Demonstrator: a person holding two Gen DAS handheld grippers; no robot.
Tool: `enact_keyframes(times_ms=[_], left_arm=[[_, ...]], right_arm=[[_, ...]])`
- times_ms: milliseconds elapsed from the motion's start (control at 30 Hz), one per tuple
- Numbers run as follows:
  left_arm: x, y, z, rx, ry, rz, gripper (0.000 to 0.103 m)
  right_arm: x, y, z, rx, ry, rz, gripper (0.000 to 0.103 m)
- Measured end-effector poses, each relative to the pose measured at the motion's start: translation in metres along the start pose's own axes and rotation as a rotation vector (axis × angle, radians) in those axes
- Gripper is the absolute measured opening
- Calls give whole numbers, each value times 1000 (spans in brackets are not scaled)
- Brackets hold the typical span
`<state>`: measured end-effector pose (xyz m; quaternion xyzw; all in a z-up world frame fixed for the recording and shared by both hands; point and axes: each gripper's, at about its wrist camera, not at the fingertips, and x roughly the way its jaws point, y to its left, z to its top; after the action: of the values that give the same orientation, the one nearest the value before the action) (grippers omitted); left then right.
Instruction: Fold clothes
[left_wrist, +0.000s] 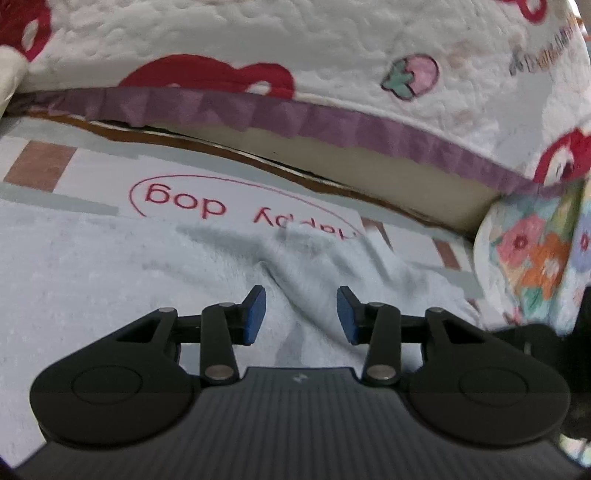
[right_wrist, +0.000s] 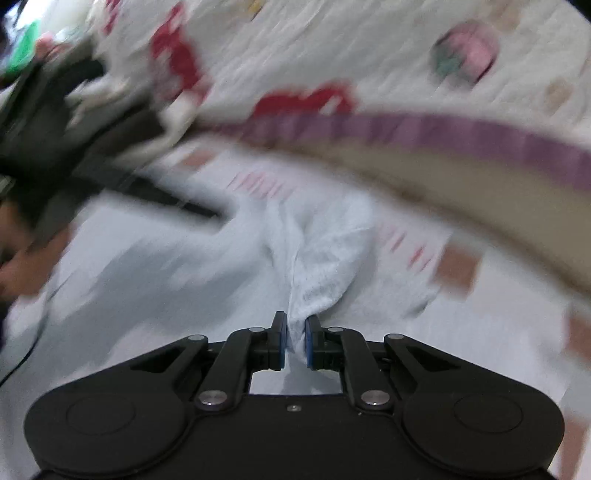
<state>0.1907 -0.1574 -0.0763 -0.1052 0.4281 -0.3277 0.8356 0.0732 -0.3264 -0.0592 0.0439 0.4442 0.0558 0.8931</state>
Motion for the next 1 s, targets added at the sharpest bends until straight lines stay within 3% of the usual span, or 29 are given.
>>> enact_keyframes(times_ms=[133,200,267,367,467,567,700,900,933,1000], left_arm=[[5,-5,-7,26,2,0,41],[5,-6,-8,25,-6,-17,42],[5,-6,-8,20,-13,-38,46],[9,-8,-9,-9,-7,-78,46],[13,-16,-11,16,1,-76,47],[14,-20,-13,19,11,-93,48],[12,-18,-13,-5,11,-124,49],[14,-19,-13,-14,25,-151,50],[15,-19,-14,-17,29,-147,50],[17,-19,-16,-20,31,-139,49]], right_arm=[[9,12,-23,1,179,108,14],[5,12,-25,7,224,132,16],[-11,5,-17,11,168,118,23],[-37,-30,3,110,15,64,36],[-37,-59,28,136,-33,-33,42],[-10,-73,51,48,0,-99,48],[46,-73,64,-70,127,-100,48],[82,-77,57,44,151,-12,54],[82,-77,56,64,114,-8,54],[82,-75,53,65,78,30,15]])
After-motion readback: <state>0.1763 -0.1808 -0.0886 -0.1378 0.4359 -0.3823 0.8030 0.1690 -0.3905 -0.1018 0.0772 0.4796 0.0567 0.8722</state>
